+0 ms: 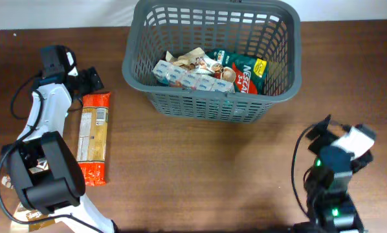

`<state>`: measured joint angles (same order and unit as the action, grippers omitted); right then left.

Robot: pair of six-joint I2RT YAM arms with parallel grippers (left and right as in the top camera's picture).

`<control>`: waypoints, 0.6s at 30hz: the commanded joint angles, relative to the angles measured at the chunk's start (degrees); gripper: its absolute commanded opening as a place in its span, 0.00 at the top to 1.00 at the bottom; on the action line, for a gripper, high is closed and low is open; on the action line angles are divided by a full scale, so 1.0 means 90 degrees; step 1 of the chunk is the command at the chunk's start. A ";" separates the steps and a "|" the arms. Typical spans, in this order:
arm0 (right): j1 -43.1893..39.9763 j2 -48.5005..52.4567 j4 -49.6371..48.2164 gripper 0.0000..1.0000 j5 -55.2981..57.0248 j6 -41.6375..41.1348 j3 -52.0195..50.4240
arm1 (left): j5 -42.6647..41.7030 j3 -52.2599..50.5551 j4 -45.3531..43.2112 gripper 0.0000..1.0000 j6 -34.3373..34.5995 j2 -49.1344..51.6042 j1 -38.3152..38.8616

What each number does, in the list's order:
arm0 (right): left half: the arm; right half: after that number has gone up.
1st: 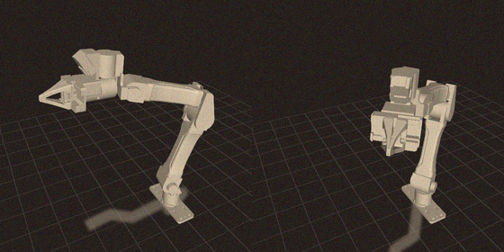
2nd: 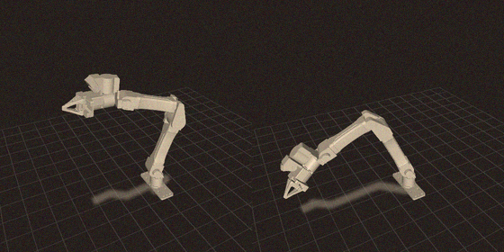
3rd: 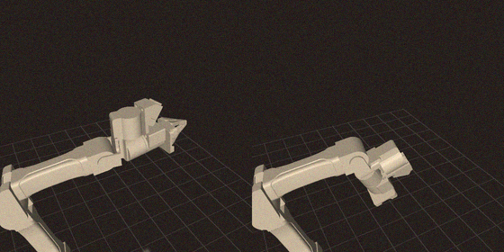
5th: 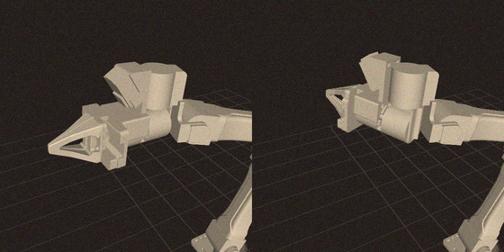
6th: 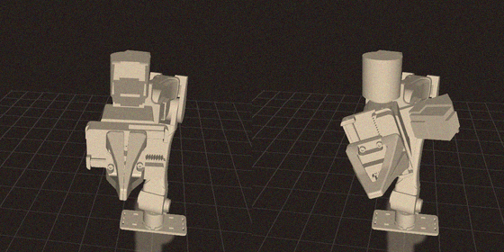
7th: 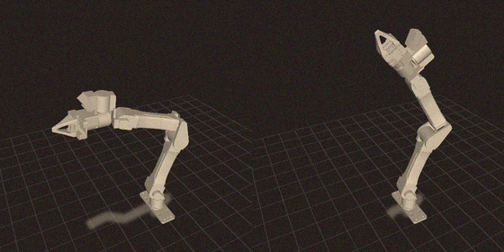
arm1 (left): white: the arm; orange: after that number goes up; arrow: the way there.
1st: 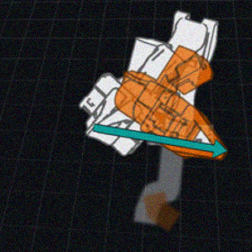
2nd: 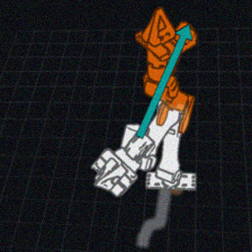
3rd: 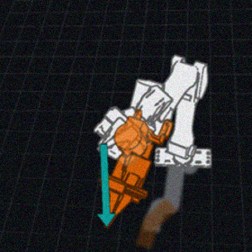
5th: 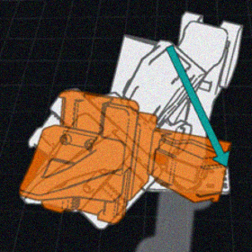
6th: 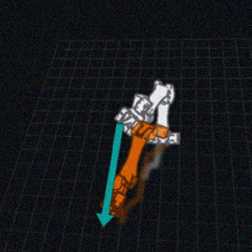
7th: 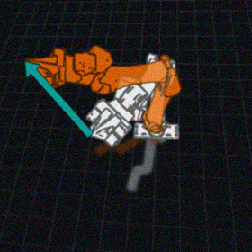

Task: Pack container
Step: 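Retract the right gripper and grasp the red spaghetti pack with the left, then lift the spaghetti pack with the left gripper and lay it in the basket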

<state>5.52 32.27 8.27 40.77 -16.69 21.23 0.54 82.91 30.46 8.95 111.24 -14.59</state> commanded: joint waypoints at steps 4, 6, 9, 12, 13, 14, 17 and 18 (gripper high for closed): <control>0.0260 -0.1275 0.0746 0.01 0.0505 -0.0036 -0.0340 | -0.0143 -0.0457 0.0070 0.05 -0.0177 0.0483 0.0063; 0.0262 -0.1277 0.0750 0.01 0.0503 -0.0036 -0.0340 | -0.0131 -0.0714 0.0180 0.06 -0.0313 0.0551 0.0134; 0.0262 -0.1277 0.0748 0.01 0.0534 -0.0034 -0.0340 | 0.0019 -0.1078 0.0350 0.07 -0.0498 0.0556 0.0175; 0.0260 -0.1277 0.0746 0.01 0.0551 -0.0034 -0.0340 | 0.0109 -0.1409 0.0442 0.07 -0.0685 0.0556 0.0175; 0.0260 -0.1277 0.0748 0.01 0.0554 -0.0034 -0.0340 | 0.0211 -0.1583 0.0444 0.07 -0.0787 0.0556 0.0175; 0.0260 -0.1277 0.0746 0.01 0.0554 -0.0034 -0.0340 | 0.0284 -0.1683 0.0442 0.08 -0.0789 0.0556 0.0175; 0.0260 -0.1277 0.0746 0.01 0.0554 -0.0034 -0.0340 | 0.0685 -0.2113 0.0255 0.33 -0.0789 0.0583 0.0168; 0.0260 -0.1277 0.0746 0.01 0.0556 -0.0034 -0.0340 | 0.0916 -0.2375 0.0068 0.48 -0.0789 0.0617 0.0158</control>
<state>7.57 21.19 15.00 44.18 -16.73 18.68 2.76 69.43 31.20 3.20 112.81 -12.93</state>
